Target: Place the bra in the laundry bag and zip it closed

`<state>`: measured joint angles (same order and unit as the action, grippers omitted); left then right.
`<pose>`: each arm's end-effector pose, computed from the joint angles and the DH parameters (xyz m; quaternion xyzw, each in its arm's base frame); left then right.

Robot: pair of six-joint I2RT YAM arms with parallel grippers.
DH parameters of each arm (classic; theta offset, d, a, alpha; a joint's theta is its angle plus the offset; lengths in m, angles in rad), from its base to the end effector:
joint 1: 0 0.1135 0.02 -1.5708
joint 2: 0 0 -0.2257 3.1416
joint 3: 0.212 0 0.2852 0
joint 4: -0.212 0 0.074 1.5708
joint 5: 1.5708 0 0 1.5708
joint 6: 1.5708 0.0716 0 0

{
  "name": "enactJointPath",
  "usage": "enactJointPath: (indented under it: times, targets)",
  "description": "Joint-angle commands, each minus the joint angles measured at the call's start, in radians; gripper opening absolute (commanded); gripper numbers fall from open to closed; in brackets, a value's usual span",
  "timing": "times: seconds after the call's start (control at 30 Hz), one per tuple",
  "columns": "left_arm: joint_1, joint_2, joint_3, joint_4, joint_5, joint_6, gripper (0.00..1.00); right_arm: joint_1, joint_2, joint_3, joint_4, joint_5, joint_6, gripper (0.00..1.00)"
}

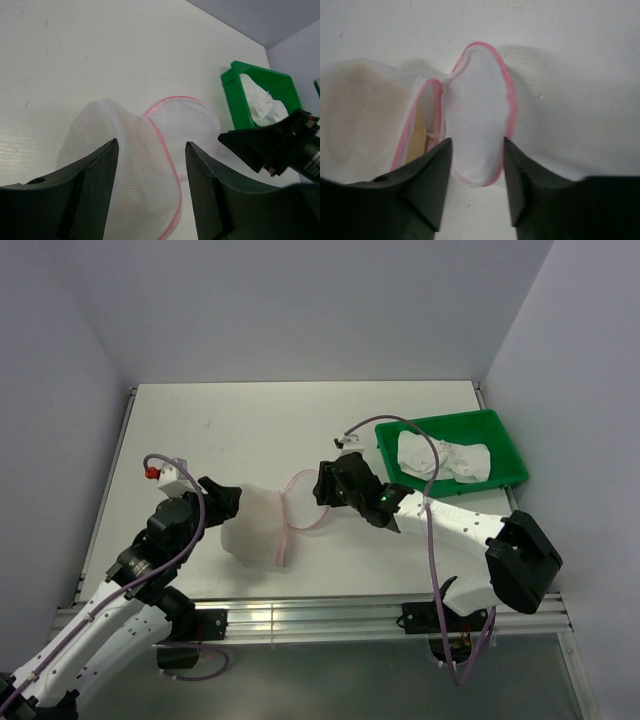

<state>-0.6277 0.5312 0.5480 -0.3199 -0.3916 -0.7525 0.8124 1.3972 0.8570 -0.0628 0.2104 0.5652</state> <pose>0.2078 -0.1170 0.2507 -0.1643 0.7816 -0.2489 0.5478 0.2651 0.2580 0.1622 -0.0600 0.8796 0.2223 0.4163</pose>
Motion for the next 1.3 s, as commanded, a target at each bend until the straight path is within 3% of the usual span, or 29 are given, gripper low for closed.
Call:
enactJointPath:
  times: [0.0,0.07,0.27,0.47,0.57,0.73,1.0,1.27]
  targets:
    - [0.002,-0.008,0.073,0.027,0.12,0.042,0.62,-0.031,-0.055,-0.007,-0.002,-0.002,-0.008,0.57]
    - [0.002,-0.007,0.09,0.035,0.152,0.051,0.62,-0.061,-0.105,-0.007,-0.023,-0.003,-0.031,0.61]
    - [0.003,-0.002,0.099,0.094,0.345,0.076,0.6,-0.264,-0.239,-0.019,-0.101,-0.002,-0.099,0.61]
    - [0.002,0.001,0.079,0.162,0.496,0.074,0.58,-0.473,-0.121,0.046,-0.212,0.144,-0.195,0.5]
    - [0.002,-0.002,0.063,0.186,0.549,0.067,0.57,-0.525,-0.02,0.105,-0.249,0.196,-0.237,0.54]
    - [-0.001,0.007,0.024,0.242,0.597,0.056,0.56,-0.552,0.163,0.232,-0.29,0.221,-0.278,0.62]
    - [-0.006,-0.013,-0.008,0.266,0.619,0.044,0.56,-0.559,0.376,0.362,-0.321,0.224,-0.303,0.6]
    - [-0.012,0.015,-0.002,0.292,0.637,0.041,0.56,-0.571,0.434,0.404,-0.333,0.245,-0.318,0.54]
